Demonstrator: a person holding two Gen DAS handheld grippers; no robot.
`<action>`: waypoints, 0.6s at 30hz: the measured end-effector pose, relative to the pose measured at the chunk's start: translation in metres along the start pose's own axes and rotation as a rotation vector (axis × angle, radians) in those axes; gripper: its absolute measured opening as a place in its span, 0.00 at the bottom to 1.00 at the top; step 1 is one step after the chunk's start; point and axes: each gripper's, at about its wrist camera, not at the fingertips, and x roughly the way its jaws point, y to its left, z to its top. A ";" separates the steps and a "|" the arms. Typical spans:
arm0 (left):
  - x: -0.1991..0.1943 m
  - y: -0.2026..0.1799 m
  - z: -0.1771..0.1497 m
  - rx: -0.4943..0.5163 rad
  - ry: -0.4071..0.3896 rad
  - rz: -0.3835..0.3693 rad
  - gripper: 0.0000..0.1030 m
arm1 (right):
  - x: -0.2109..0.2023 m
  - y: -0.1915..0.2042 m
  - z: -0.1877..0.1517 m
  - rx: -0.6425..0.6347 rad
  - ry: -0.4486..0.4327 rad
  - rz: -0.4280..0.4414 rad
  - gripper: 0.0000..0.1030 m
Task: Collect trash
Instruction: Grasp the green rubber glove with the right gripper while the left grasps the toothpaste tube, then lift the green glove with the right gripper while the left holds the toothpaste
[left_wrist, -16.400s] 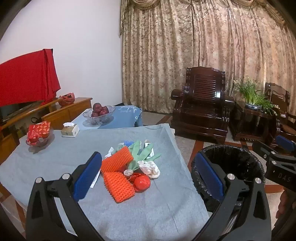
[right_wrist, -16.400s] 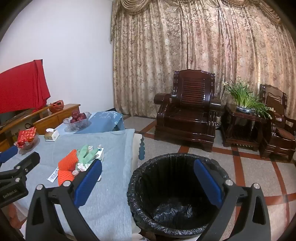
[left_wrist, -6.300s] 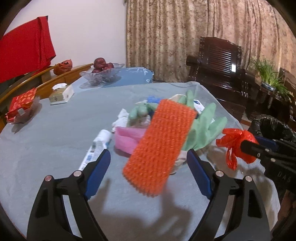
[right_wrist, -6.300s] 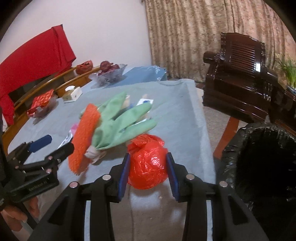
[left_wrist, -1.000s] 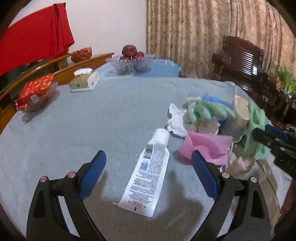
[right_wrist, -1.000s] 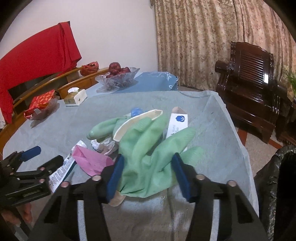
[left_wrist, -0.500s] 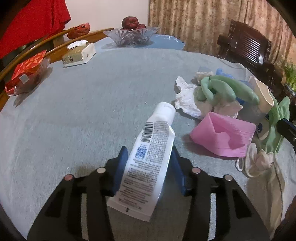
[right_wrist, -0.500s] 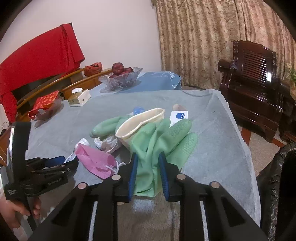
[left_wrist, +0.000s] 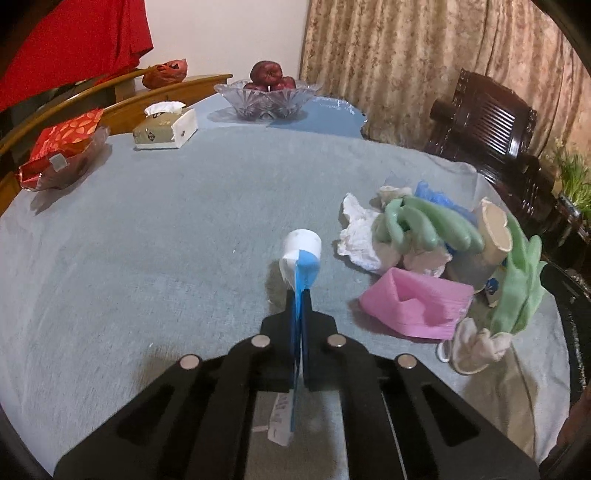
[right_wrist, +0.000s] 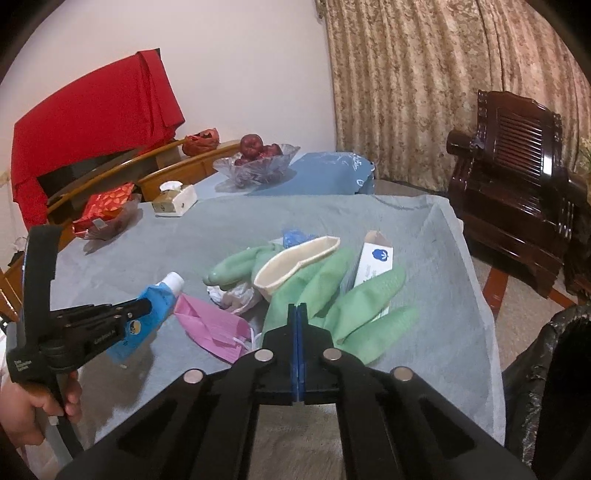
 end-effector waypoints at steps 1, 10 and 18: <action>-0.003 -0.001 0.000 -0.001 -0.003 -0.007 0.02 | -0.002 0.000 0.001 0.003 -0.004 0.003 0.00; -0.030 -0.025 0.000 0.010 -0.047 -0.067 0.02 | -0.008 -0.003 0.005 0.012 0.004 0.006 0.03; -0.034 -0.036 0.007 0.025 -0.074 -0.092 0.02 | 0.006 -0.004 0.004 0.019 0.024 0.021 0.40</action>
